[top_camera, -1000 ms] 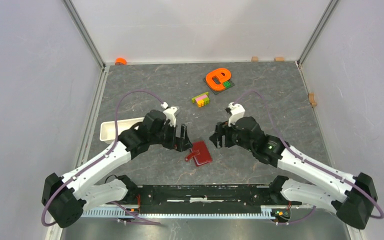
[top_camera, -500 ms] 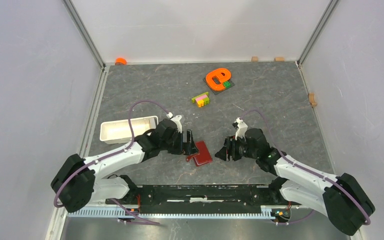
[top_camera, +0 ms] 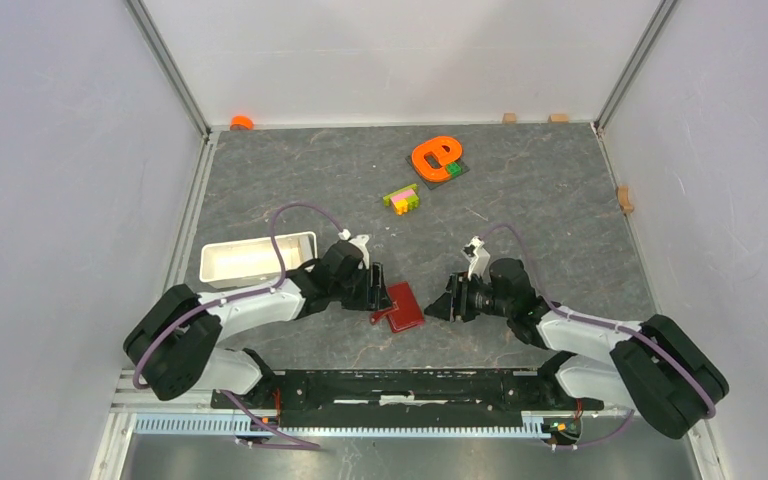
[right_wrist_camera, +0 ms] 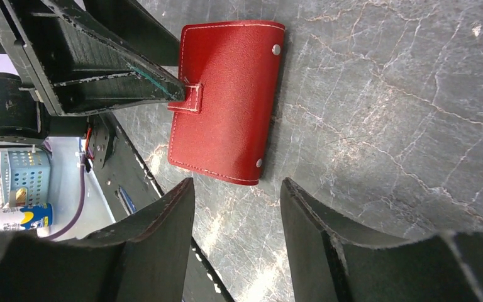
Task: Put the credit cards into the card holder
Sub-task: Turn over the card holder at the center of the board.
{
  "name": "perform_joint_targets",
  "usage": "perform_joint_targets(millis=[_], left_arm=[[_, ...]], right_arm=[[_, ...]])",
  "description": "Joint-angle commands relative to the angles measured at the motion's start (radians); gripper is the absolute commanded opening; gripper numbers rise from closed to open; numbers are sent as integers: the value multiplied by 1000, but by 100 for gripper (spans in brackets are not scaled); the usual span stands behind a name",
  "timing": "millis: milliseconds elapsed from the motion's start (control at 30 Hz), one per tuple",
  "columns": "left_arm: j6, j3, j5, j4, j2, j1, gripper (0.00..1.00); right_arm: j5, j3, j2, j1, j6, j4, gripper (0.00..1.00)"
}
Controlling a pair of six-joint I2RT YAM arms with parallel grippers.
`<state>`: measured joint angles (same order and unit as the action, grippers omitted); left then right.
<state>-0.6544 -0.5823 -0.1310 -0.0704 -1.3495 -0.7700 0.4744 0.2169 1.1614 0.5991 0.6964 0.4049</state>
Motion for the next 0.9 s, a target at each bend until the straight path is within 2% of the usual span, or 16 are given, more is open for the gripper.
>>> perform_joint_targets(millis=[0,133,300,867], left_arm=[[17,20,23,55,-16,-5,61],[32,39,28,55,-16,-5,49],[54,48,15,50,-41,-4,43],[61,72,18,54,-39,-5,34]], right_arm=[[40,-19,51,-5,25,138,56],[33,-25,88,-4,21,158,55],[56,-41,143,6,74,267,54],[63,69,409,100,183,515,46]])
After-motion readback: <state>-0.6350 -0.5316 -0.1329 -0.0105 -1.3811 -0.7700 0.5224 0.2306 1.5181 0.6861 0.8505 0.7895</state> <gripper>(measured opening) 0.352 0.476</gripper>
